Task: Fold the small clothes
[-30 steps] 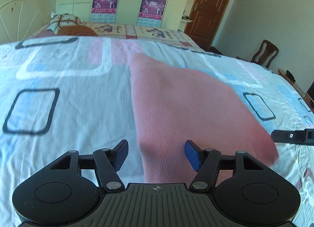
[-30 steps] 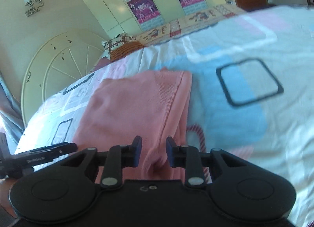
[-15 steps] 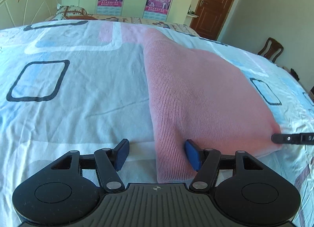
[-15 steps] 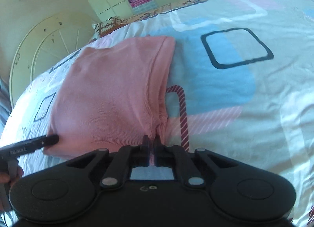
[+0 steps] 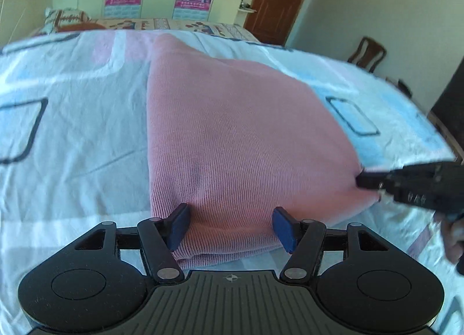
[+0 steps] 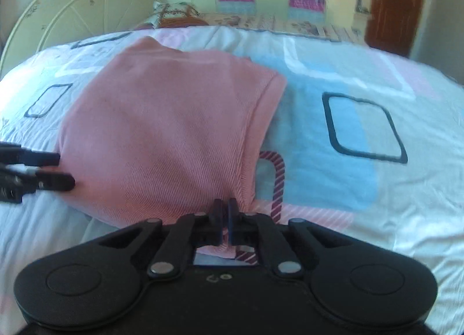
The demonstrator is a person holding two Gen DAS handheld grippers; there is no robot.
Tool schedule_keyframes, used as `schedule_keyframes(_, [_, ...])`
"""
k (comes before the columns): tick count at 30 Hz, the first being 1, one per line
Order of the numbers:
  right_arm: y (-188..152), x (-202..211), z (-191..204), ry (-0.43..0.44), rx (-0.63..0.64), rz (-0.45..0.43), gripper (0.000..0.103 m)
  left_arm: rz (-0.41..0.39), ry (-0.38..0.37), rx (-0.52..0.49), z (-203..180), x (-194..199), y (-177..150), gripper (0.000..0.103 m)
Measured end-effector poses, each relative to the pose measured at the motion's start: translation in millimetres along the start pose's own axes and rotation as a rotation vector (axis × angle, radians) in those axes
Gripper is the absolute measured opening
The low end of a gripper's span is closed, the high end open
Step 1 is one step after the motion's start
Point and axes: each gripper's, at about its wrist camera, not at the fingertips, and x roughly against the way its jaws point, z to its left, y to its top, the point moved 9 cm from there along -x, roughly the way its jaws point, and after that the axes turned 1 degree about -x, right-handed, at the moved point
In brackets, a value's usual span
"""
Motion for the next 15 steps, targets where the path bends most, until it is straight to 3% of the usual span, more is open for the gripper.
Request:
schedule_keyframes(2, [1, 3, -3, 0.003, -0.009, 0.013, 0.001, -0.032, -0.019, 0.042, 7, 13, 9, 0.062])
schedule_keyframes(4, [7, 11, -6, -0.005, -0.006, 0.007, 0.002, -0.073, 0.002, 0.020, 10, 26, 20, 0.062])
schedule_keyframes(10, [66, 7, -1, 0.024, 0.004, -0.126, 0.010, -0.149, 0.076, -0.093, 11, 7, 78, 0.062])
schedule_keyframes(13, [82, -25, -2, 0.043, -0.018, -0.105, 0.009, -0.070, 0.047, -0.056, 14, -26, 81, 0.062])
schedule_keyframes(14, [79, -37, -4, 0.035, -0.019, -0.075, 0.007, -0.020, 0.018, -0.016, 17, -38, 75, 0.063])
schedule_keyframes(15, [72, -50, -8, 0.011, -0.015, -0.028, 0.003, -0.023, 0.002, 0.013, 20, -43, 72, 0.063])
